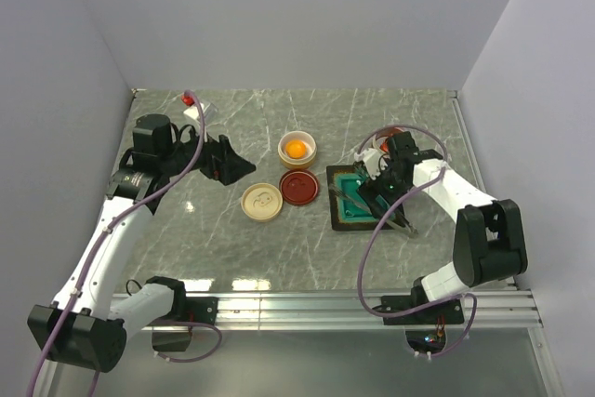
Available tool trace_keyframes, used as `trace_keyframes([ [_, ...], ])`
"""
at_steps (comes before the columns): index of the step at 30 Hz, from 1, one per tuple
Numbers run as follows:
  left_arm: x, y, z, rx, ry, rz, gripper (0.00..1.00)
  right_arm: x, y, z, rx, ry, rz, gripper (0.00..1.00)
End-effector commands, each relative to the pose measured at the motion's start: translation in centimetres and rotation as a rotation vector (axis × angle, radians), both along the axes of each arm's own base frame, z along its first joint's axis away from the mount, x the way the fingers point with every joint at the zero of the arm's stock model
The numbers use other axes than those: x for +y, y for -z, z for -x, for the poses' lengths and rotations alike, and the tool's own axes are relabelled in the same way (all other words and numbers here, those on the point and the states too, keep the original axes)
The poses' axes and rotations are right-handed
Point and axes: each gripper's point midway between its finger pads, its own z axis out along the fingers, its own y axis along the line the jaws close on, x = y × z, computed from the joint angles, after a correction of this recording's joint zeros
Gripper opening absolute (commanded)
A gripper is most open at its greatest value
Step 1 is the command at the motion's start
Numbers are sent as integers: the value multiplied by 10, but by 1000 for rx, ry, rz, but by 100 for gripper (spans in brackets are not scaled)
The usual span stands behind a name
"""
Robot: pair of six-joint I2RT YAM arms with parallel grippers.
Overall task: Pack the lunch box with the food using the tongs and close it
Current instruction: Put down the clamp, then pick up the lid of the lunch box with the right arm
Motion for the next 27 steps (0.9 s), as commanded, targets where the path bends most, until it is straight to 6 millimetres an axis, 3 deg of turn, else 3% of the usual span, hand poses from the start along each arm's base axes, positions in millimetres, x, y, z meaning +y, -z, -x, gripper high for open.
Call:
trace_keyframes([
  [1,2,-9,-2,-41,-4,-8,99,2,-17,-14,-50,0,0,100],
  [5,2,-13,0,-22,-5,15,99,8,-54,-23,-127,11,-38,100],
  [6,5,-14,-2,6,-16,40,99,13,-78,-32,-192,6,-62,100],
  [8,7,-15,-4,43,-11,73,99,20,-103,-35,-242,-13,-82,100],
  [9,6,-14,-5,62,9,93,99,29,-130,-41,-311,-37,-100,100],
  [12,14,-15,-13,89,4,120,100,52,-173,-41,-405,-115,-139,100],
  [15,24,-11,-18,146,9,153,99,95,-187,-29,-423,-268,-155,100],
  [17,33,-2,-24,191,8,151,99,134,-176,-15,-384,-389,-156,100],
  [19,45,3,-29,200,-8,144,100,156,-167,-11,-378,-457,-137,100],
  [20,49,10,-31,235,-24,140,99,182,-156,-1,-366,-534,-134,98],
  [22,64,16,-36,248,-64,130,99,210,-142,14,-369,-647,-105,97],
  [27,93,28,-43,265,-147,119,99,264,-93,25,-369,-820,-47,93],
])
